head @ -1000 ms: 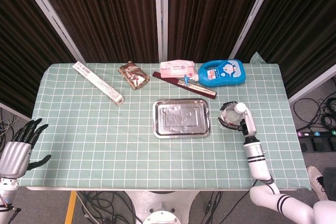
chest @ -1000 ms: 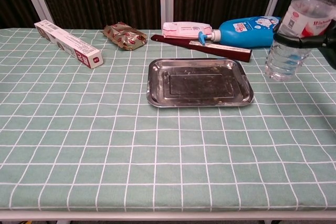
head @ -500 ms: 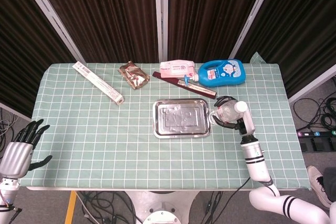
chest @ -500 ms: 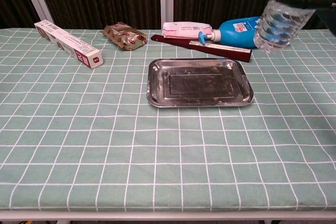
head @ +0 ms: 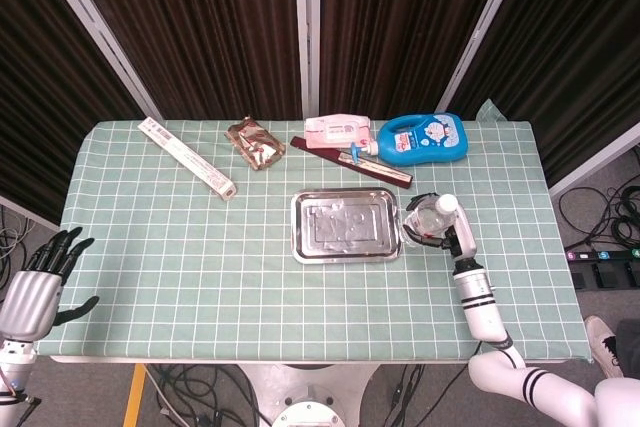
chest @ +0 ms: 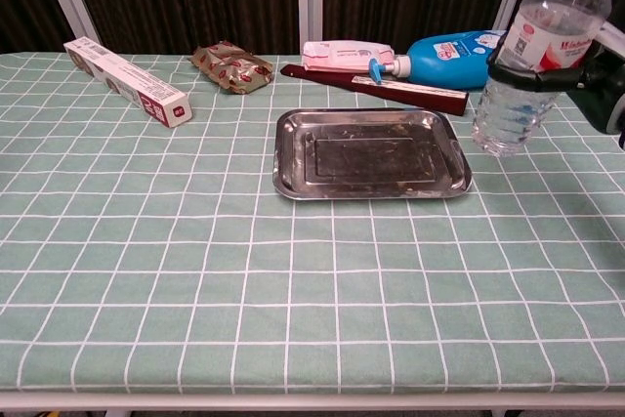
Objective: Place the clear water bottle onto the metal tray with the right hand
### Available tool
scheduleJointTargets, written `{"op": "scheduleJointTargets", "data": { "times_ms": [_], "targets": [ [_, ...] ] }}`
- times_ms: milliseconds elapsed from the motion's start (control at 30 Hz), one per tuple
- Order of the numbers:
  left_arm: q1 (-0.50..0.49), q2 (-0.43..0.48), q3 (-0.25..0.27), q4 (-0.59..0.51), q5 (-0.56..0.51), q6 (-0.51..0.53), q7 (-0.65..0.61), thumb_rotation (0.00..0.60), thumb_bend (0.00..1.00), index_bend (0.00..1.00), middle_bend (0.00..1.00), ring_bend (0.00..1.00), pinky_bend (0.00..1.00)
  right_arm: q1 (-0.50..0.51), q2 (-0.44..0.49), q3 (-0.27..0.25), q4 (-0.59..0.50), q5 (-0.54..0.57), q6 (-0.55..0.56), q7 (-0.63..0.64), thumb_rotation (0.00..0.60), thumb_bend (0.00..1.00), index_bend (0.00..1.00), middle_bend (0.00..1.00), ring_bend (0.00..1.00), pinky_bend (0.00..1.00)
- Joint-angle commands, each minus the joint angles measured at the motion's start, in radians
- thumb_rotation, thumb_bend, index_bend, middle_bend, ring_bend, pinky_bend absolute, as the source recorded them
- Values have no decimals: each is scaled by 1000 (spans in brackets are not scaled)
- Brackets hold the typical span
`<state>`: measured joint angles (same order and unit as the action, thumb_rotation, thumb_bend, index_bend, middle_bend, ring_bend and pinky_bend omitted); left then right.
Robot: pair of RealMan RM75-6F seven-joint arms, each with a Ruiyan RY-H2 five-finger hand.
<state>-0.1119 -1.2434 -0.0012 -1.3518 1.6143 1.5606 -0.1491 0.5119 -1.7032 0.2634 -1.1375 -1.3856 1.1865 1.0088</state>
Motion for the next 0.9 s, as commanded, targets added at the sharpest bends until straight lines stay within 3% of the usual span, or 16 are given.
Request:
{"op": "scheduleJointTargets", "data": {
  "times_ms": [33,167,300,567,900],
  "targets": [
    [0,1,0,-4,1,2,4,600,170,186,158,86,192,13,61,30,-131,-42,55,-45,600,131,546,476,305,416],
    [1,4,-2,-7,-1,3,4,600,169,186,158,86,191,21,89,41,-212,-52,69,-99,600,131,546,477,305,416],
    [2,6,-4,-7,-4,3,1,600,169,186,158,86,192,42,70,38,-196,-16,13,-125,600,132,546,477,305,416],
    [7,4,-3,15,-17,-5,-15,600,169,186,158,86,191,155,-34,54,-30,33,-137,-184,600,131,547,479,305,422],
    [17,1,15,26,-4,-3,-25,600,170,186,158,86,191,279,-211,85,210,89,-282,-126,600,132,547,477,305,423]
  ]
}}
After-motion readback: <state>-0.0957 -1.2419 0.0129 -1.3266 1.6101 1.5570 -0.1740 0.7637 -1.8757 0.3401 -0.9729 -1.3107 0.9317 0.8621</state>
